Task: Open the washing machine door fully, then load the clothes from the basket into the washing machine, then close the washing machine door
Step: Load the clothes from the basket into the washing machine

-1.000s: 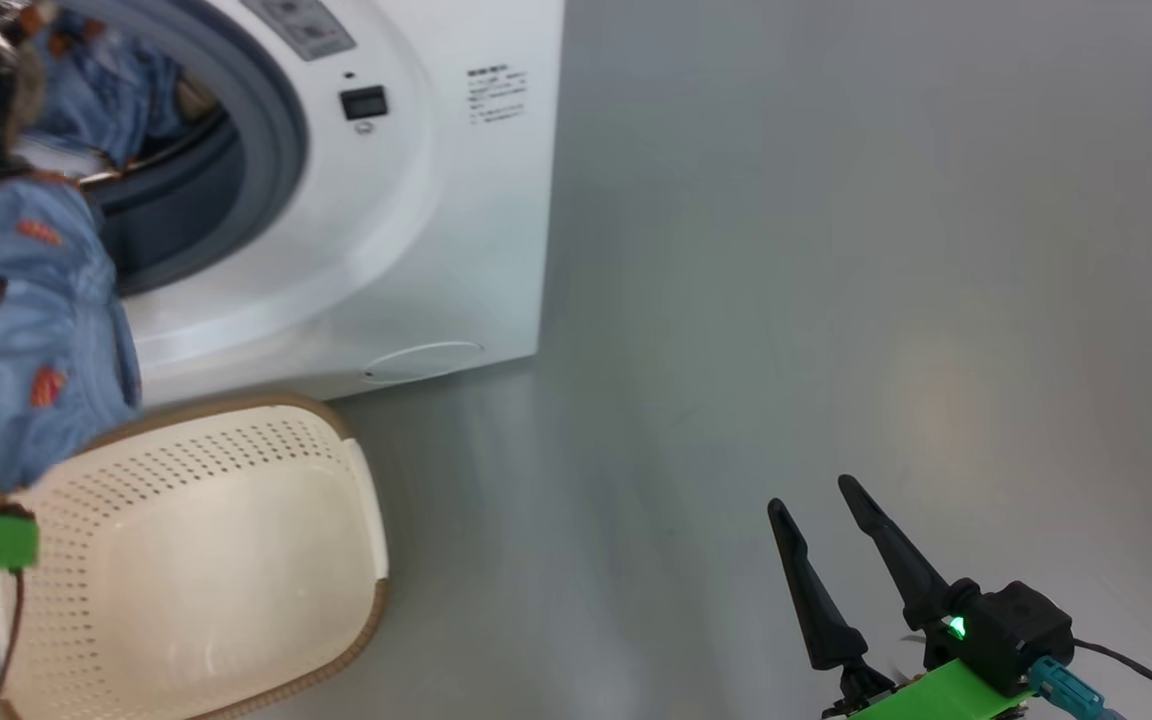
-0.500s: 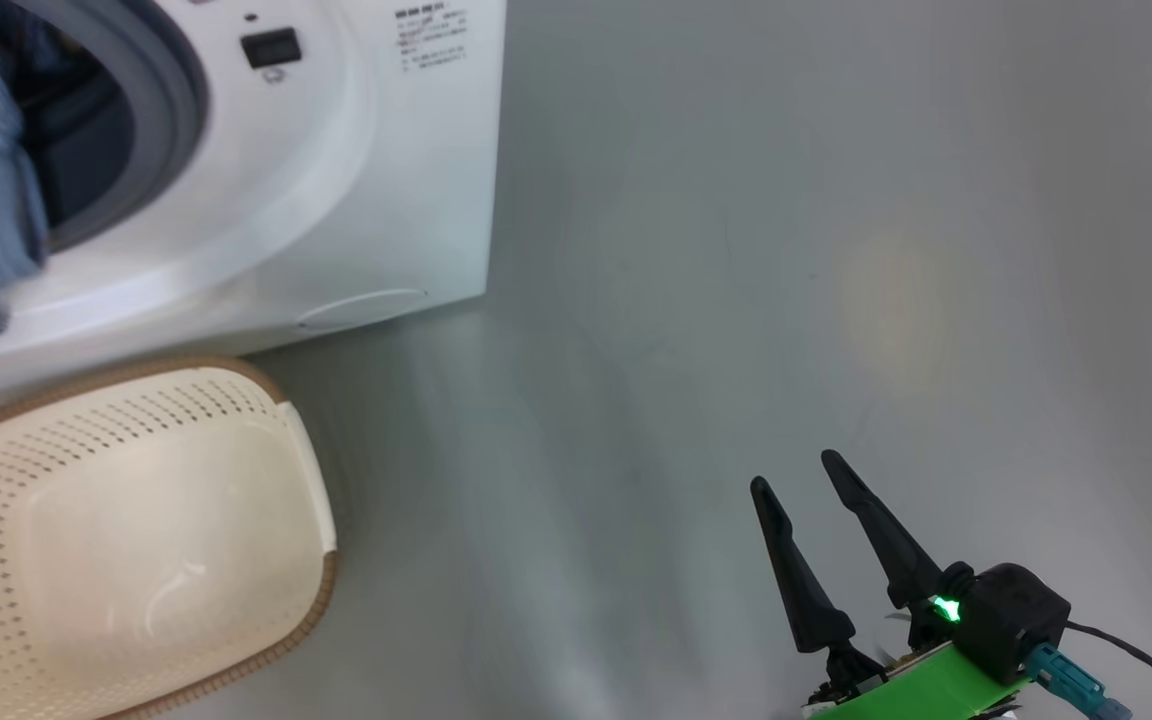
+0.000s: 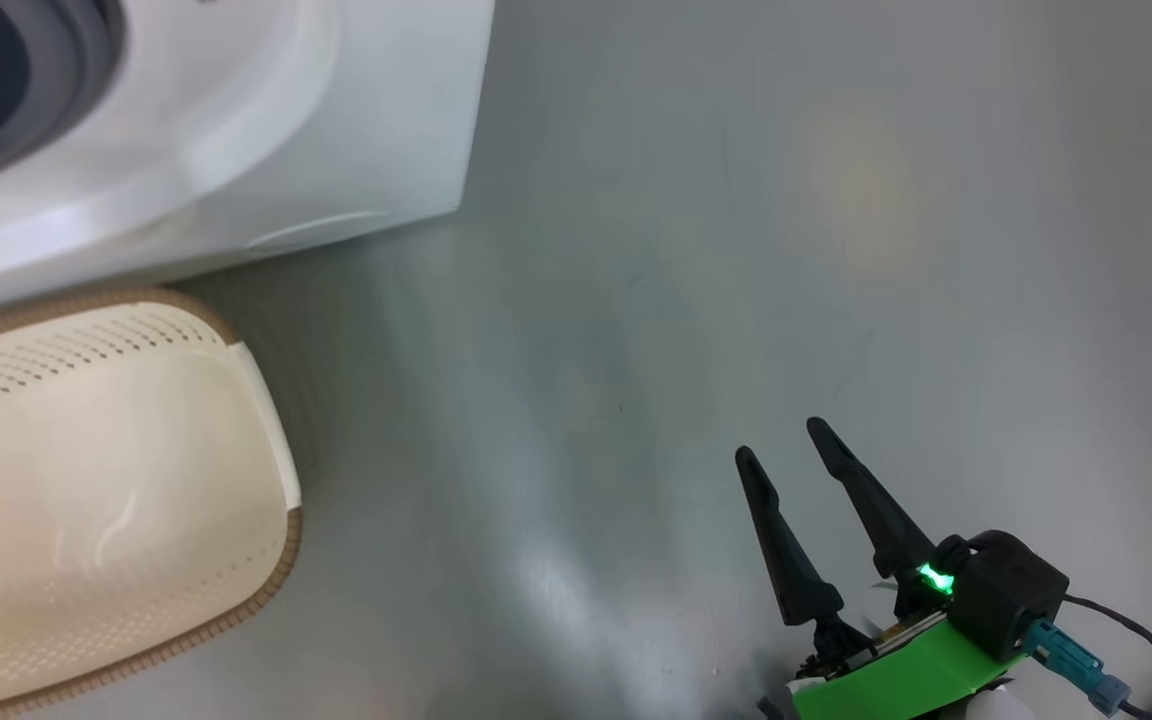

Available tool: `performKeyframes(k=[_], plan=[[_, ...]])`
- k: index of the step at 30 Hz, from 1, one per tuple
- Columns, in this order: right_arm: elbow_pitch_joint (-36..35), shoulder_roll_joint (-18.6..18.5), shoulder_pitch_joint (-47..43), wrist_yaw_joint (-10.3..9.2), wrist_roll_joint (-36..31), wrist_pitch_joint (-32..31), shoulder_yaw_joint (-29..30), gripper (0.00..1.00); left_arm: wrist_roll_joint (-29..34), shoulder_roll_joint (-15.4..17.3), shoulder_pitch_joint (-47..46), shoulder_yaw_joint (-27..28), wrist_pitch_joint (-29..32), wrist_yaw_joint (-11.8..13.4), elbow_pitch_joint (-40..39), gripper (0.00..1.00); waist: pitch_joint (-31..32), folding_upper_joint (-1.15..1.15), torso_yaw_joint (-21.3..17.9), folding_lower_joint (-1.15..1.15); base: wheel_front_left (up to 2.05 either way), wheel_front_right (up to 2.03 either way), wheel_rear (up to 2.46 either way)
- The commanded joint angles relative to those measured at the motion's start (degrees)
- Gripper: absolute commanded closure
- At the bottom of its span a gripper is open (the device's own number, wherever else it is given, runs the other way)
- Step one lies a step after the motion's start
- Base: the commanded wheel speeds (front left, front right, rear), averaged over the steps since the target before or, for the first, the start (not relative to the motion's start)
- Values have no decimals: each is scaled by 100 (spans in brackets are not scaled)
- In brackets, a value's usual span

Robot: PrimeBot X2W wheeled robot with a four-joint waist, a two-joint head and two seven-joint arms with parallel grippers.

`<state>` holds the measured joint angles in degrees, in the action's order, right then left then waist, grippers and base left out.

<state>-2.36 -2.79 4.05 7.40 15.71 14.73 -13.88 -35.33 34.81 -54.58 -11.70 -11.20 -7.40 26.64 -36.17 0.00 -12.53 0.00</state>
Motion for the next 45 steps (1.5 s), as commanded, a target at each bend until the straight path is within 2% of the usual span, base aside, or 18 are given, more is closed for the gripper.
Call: performKeyframes(k=[1, 7, 14, 17, 20, 23, 26, 31, 35, 41, 43, 44, 45], plan=[[-140, -9, -6, 9, 81, 27, -150, 0, -54, 381, -203, 132, 35, -9, -37, 100, -176, 0, -13, 0, 0, 0, 0], [-157, -9, 42, 9, 128, 27, -193, 0, -267, 437, -818, -252, 166, -9, 241, 100, -475, 0, 9, 0, 0, 0, 0], [-186, -9, 111, 9, 204, 27, -304, 0, -567, 654, -1241, -733, 263, -9, 456, 100, -764, 0, -14, 0, 0, 0, 0], [-171, -9, 137, 9, 237, 27, -336, 0, -689, 722, -1418, -893, 203, -9, 509, 100, -848, 0, -27, 0, 0, 0, 0], [-154, -9, 164, 9, 265, 27, -425, 0, -527, 874, -1754, -1123, -164, -9, 427, 100, -931, 0, -67, 0, 0, 0, 0], [-146, -9, 171, 9, 305, 27, -485, 0, -515, 855, -1940, -1084, -285, -9, 424, 100, -979, 0, -88, 0, 0, 0, 0], [-119, -9, 196, 9, 377, 27, -564, 0, -226, 870, -2166, -1091, -371, -9, 294, 100, -1010, 0, -163, 0, 0, 0, 0], [-143, -9, 203, 9, 419, 27, -650, 0, 179, 883, -2319, -598, -377, -9, -161, 100, -1088, 0, -282, 0, 0, 0, 0], [-154, -9, 184, 9, 428, 27, -676, 0, 499, 853, -2173, -221, -378, -9, -427, 100, -1131, 0, -333, 0, 0, 0, 0], [-134, -9, 195, 9, 433, 27, -662, 0, 622, 830, -1857, -41, -379, -9, -501, 100, -1135, 0, -321, 0, 0, 0, 0], [-108, -9, 209, 9, 434, 27, -630, 0, 558, 794, -1732, -78, -379, -9, -323, 39, -1101, 0, -285, 0, 0, 0, 0], [-89, -9, 215, 9, 426, 27, -620, 0, 534, 775, -1696, -127, -379, -9, -255, 0, -1079, 0, -264, 0, 0, 0, 0], [-80, -9, 225, 9, 413, 27, -624, 0, 476, 752, -1672, -144, -379, -9, -141, 0, -1062, 0, -251, 0, 0, 0, 0]])
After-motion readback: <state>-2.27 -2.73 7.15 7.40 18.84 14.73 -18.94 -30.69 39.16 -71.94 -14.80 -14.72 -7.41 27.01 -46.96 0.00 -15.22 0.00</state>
